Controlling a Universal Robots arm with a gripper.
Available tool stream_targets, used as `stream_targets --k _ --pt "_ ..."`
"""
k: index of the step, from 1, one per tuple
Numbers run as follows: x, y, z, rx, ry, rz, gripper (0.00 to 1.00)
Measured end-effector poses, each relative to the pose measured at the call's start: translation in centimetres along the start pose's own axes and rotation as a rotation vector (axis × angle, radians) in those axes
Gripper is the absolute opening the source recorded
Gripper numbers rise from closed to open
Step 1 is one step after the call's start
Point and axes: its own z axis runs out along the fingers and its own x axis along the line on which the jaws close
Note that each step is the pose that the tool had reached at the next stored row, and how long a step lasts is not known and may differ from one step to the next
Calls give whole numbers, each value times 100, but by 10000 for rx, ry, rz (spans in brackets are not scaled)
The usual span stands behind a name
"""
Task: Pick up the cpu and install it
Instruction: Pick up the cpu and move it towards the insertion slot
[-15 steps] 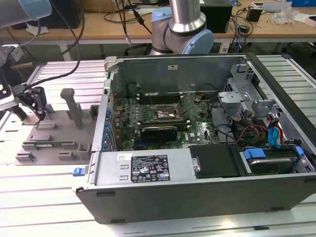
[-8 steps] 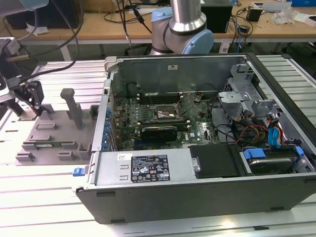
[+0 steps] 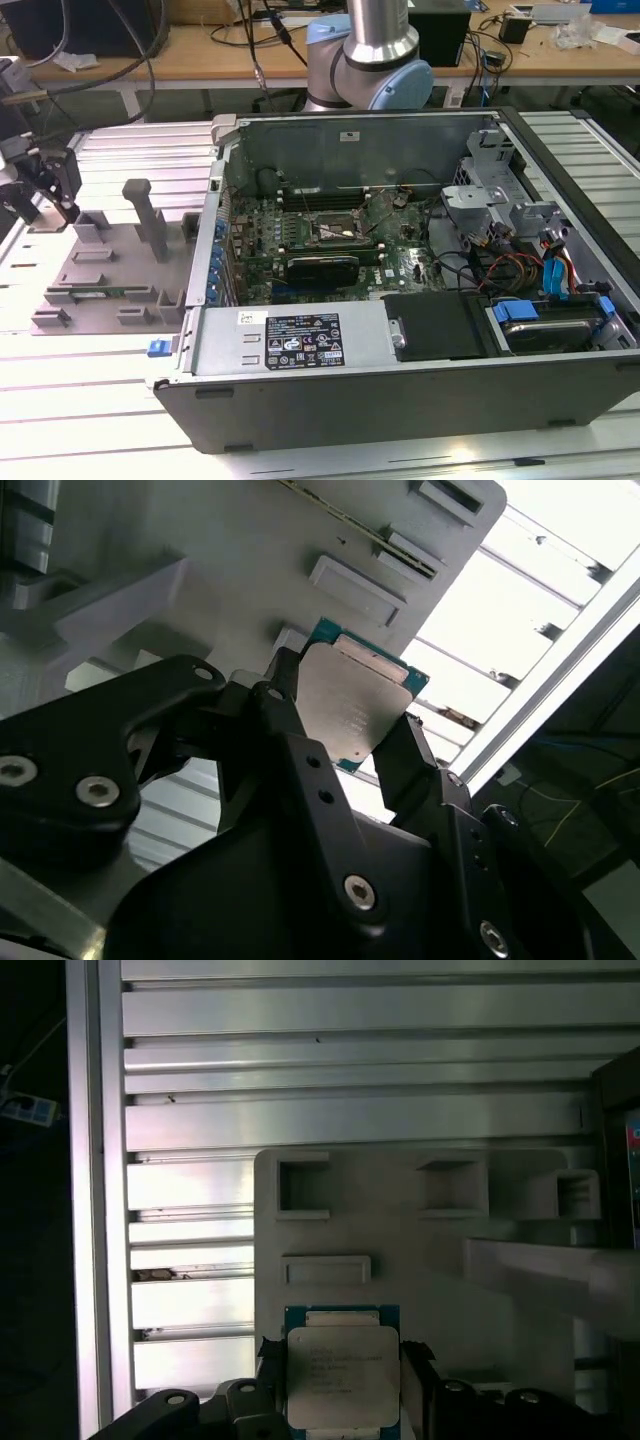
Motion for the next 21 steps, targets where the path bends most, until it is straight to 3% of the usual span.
stream_targets --k 12,21 --pt "-11 11 -251 84 -4 -4 54" --pt "-16 19 -374 196 -9 -7 54"
